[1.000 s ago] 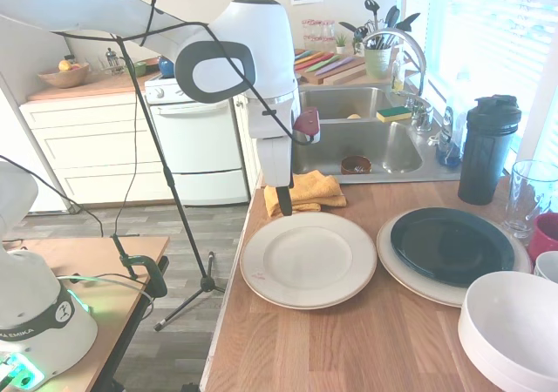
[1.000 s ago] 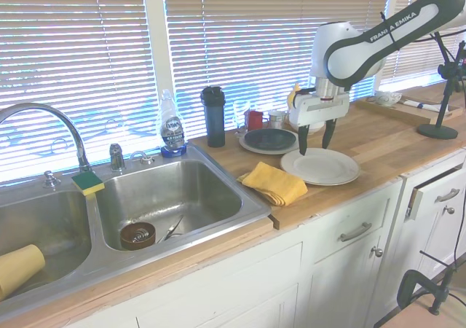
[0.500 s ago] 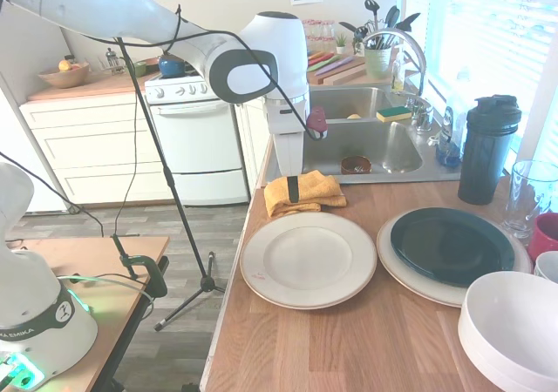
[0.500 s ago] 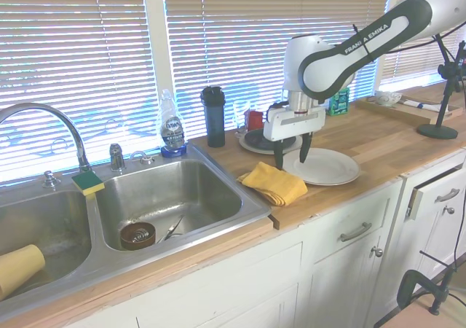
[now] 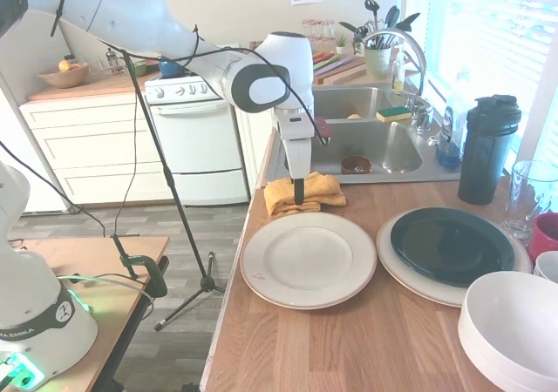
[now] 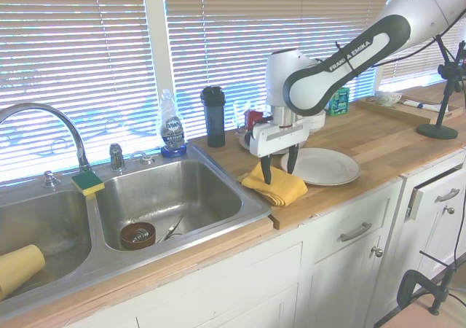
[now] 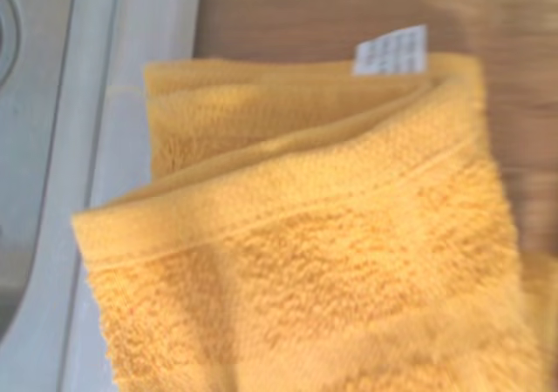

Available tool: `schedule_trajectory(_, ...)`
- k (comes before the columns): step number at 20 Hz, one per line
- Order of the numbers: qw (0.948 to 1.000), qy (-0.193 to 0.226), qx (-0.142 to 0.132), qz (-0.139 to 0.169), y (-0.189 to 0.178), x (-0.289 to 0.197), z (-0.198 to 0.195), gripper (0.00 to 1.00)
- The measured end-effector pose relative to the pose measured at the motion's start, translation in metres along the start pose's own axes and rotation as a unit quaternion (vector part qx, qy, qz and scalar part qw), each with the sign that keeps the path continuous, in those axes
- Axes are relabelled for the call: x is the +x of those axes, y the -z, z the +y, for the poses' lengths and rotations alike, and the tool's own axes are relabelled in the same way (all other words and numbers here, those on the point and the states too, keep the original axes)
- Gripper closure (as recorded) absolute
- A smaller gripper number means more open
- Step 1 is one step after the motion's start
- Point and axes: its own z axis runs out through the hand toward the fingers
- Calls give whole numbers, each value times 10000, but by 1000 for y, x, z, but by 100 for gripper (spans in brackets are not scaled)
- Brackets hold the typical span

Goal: Wipe the white plate in clockwise motion

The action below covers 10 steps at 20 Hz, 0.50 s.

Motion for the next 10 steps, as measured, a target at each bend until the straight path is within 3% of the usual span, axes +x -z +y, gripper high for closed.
schedule_trajectory(7,10000,-1,-28,32,-5,-6,-3,0)
schedule_trajectory(8,10000,-3,-33,35,-5,-7,-3,100)
schedule_trajectory(10,10000,5,-23,40,-6,-8,-3,100)
